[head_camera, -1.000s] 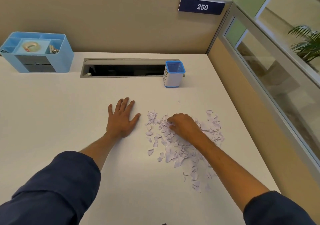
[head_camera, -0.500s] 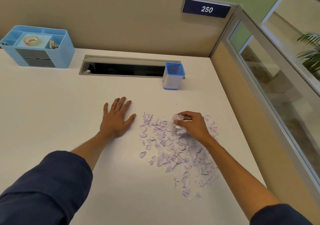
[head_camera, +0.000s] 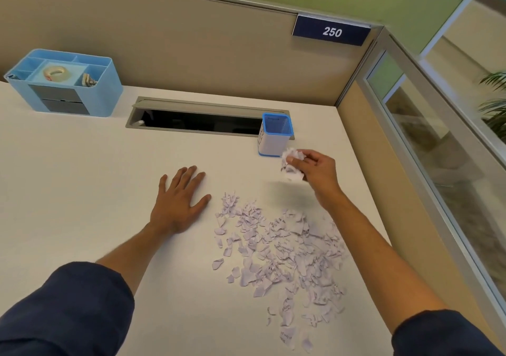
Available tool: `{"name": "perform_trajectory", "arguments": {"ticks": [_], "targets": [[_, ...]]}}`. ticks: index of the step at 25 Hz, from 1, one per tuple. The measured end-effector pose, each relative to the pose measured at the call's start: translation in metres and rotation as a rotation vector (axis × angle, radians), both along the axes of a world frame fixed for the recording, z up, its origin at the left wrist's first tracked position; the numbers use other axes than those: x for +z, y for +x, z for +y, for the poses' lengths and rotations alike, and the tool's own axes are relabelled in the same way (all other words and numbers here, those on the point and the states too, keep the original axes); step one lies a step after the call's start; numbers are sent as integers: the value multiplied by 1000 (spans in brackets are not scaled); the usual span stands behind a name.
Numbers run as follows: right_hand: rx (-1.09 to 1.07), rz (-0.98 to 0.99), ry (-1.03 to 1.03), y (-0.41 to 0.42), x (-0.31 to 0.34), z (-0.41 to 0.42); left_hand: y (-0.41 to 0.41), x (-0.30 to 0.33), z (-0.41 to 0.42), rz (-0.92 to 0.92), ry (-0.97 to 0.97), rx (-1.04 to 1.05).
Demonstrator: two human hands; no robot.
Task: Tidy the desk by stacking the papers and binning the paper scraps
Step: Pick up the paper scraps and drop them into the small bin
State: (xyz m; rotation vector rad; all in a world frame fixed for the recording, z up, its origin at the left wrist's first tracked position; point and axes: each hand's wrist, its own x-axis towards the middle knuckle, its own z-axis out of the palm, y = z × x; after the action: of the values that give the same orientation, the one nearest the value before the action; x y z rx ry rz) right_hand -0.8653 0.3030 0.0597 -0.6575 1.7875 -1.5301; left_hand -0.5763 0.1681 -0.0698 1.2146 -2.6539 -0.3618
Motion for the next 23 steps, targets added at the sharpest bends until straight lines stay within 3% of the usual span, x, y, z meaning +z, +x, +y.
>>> {"name": "perform_trajectory", "arguments": {"ticks": [5, 8, 14, 23], "targets": [[-167, 92, -21, -31, 20, -70, -1, 0, 0, -8, 4, 5], [-198, 303, 9, -39, 19, -102, -1, -1, -1, -9, 2, 8], [6, 727, 146, -42, 6, -132, -1, -1, -1, -17, -13, 14], [220, 900, 411, -48, 8, -141, -2, -1, -1, -28, -8, 15]]}}
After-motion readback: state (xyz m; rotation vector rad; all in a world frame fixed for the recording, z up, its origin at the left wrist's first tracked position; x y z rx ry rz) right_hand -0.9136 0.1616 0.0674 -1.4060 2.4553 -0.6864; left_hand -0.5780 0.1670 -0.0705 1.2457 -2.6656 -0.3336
